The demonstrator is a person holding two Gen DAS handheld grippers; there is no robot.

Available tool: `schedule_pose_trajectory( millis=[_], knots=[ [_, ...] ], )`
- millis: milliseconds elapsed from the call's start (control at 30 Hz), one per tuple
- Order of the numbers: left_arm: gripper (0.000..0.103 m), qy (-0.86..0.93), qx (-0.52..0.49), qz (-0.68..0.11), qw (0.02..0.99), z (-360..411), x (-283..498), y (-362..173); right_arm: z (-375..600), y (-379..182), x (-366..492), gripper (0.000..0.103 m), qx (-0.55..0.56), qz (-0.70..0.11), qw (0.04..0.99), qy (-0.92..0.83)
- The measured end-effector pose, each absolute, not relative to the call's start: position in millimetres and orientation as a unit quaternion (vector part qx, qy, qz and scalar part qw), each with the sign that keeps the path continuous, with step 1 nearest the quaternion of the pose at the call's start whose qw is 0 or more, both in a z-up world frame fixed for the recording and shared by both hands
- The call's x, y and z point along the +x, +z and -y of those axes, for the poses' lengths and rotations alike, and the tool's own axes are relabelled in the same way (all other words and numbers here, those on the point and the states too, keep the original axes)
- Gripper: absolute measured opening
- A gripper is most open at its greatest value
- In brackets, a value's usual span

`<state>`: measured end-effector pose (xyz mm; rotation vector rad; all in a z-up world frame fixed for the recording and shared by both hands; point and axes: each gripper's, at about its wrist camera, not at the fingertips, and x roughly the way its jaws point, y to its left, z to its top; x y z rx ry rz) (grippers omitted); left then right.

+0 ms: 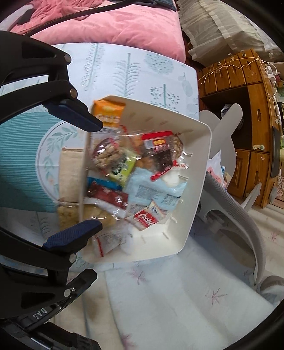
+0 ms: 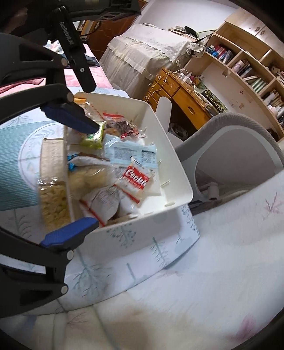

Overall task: Organize snacks
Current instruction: 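Hold both packets over the white tray and open both grippers to drop them, then move both grippers back toward the tan wafer packet and clear puff box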

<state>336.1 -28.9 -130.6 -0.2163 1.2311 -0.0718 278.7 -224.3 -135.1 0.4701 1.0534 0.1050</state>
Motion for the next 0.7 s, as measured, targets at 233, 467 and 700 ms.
schedule_pose_trajectory(
  millis=[233, 467, 700],
  knots=[
    [0.082, -0.032, -0.119, -0.581, 0.805, 29, 295, -139, 235, -140, 246, 0.085, 0.228, -0.502, 0.833, 0.037],
    [0.082, -0.015, -0.143, -0.592, 0.793, 22, 263, -159, 237, -152, 216, 0.088, 0.224, -0.502, 0.834, 0.043],
    [0.082, 0.005, -0.193, -0.601, 0.775, 15, 246, -183, 232, -166, 200, 0.089, 0.207, -0.501, 0.838, 0.067]
  ],
)
